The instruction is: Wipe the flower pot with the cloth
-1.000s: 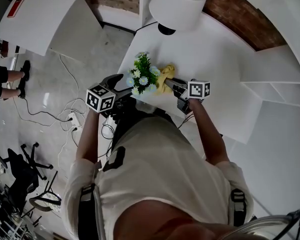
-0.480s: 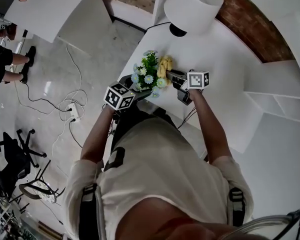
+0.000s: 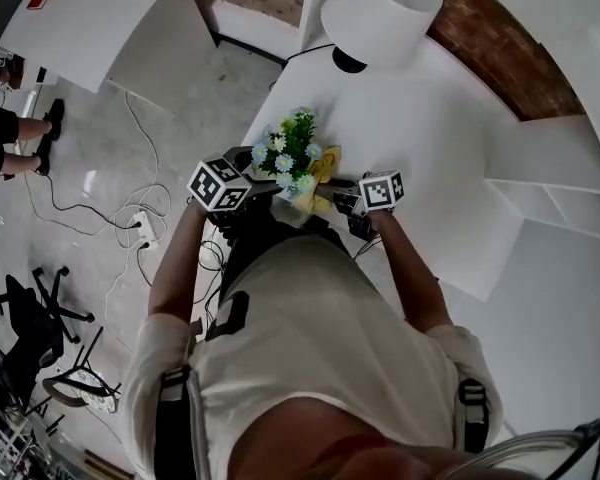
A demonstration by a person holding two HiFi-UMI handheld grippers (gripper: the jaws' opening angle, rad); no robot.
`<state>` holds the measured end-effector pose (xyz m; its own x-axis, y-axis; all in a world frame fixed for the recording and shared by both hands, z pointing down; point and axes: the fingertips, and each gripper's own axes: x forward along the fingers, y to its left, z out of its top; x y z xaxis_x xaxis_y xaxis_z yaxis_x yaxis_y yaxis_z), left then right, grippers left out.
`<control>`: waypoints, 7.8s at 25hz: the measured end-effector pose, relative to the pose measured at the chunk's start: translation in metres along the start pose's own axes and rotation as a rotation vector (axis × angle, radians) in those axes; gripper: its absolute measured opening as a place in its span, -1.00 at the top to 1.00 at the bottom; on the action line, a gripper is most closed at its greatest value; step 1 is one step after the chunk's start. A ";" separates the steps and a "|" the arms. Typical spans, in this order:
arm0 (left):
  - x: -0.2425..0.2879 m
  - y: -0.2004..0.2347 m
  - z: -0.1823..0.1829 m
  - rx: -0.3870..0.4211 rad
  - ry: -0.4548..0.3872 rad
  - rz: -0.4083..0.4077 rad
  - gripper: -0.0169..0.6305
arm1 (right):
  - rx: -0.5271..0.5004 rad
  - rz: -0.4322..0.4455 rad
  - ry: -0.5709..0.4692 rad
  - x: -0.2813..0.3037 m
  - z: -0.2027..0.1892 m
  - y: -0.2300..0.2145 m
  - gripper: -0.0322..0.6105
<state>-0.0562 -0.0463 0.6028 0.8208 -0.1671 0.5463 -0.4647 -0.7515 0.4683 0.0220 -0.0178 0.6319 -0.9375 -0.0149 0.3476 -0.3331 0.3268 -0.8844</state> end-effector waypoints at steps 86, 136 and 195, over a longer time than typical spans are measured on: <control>0.004 0.017 0.007 0.071 -0.007 0.128 -0.19 | -0.055 -0.033 0.058 0.029 -0.024 0.004 0.63; 0.001 0.025 0.038 -0.175 -0.203 0.151 -0.19 | -0.283 -0.133 -0.040 -0.016 0.071 -0.003 0.63; -0.009 0.004 0.009 -0.349 -0.276 -0.001 -0.05 | -0.249 -0.160 -0.088 -0.042 0.095 -0.017 0.63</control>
<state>-0.0625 -0.0532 0.5936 0.8571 -0.3665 0.3619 -0.5094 -0.4991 0.7010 0.0575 -0.1127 0.6023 -0.8838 -0.1627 0.4386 -0.4526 0.5349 -0.7135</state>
